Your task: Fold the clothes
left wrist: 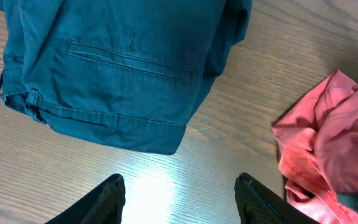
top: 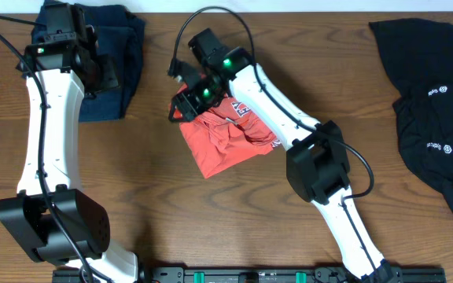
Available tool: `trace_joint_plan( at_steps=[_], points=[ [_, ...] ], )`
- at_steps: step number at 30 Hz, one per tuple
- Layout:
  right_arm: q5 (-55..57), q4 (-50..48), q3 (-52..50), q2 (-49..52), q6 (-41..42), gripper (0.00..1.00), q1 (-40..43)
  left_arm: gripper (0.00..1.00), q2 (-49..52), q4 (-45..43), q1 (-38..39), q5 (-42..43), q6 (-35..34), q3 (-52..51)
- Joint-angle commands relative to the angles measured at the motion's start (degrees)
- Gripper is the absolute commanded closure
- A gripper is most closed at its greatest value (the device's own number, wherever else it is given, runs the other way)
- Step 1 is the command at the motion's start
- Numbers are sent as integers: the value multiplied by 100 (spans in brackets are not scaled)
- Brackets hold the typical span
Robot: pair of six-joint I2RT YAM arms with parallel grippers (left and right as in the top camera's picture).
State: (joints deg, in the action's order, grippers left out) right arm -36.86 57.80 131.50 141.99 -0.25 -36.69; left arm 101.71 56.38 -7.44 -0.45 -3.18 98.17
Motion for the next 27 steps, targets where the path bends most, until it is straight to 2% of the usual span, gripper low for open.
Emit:
trace_joint_plan(
  at_steps=[1,4,9,19,22,23,27],
  points=[
    [323,278,83,-645,-146,34,367,41,85,13,-26,-70,-50,-50],
    [629,769,83,-1054,-415,34,734,41,85,9,-26,-70,-52,-50],
    [1292,1718,83,-1582,-968,27,1401,41,85,-11,-26,-70,-52,-50],
    [1353,3141,-55,-1248,-2345,18,1996,41,85,-9,-26,-70,-52,-50],
    [1351,3174,-61,-1034,-2509,22,1963,41,85,-11,-26,-70,-52,-50],
    [1351,3147,-61,-938,-2570,28,1943,41,85,-9,-26,-68,-52,-50],
    [1351,2999,-68,-619,-2826,36,1886,41,85,-7,-26,-70,-52,-50]
  ],
)
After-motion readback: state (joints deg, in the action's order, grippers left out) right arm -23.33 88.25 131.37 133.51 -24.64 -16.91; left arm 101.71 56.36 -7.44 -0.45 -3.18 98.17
